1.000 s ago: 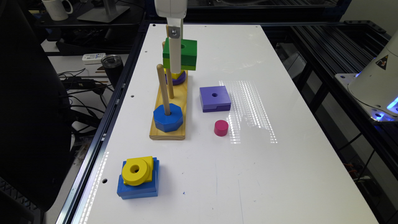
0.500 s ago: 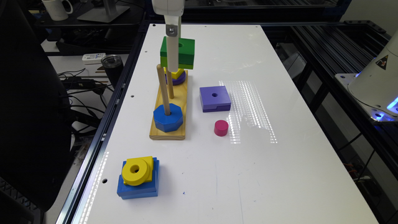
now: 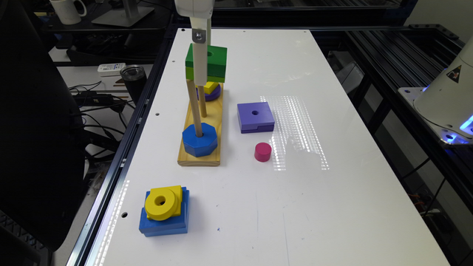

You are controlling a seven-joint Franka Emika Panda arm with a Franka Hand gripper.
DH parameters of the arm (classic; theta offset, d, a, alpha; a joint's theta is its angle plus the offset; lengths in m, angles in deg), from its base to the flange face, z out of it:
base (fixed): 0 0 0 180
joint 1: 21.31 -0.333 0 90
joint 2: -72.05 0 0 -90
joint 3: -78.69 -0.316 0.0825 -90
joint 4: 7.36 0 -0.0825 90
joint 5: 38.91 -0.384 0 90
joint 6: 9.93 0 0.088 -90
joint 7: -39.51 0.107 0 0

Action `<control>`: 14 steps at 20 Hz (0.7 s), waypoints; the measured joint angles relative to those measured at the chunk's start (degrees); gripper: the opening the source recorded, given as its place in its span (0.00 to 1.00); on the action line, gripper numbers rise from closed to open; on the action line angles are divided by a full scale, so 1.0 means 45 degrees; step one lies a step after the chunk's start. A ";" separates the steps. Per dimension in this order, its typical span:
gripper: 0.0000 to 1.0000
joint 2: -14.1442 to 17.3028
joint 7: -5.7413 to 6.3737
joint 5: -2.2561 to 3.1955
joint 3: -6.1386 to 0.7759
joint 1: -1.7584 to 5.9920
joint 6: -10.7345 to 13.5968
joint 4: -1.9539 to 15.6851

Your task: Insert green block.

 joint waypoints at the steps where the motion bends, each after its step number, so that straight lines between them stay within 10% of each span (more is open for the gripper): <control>1: 0.00 0.0011 0.0000 0.0000 -0.0001 -0.0001 -0.0008 0.0018; 14: 0.00 0.0524 -0.0001 0.0204 -0.0005 -0.0003 -0.0190 0.0328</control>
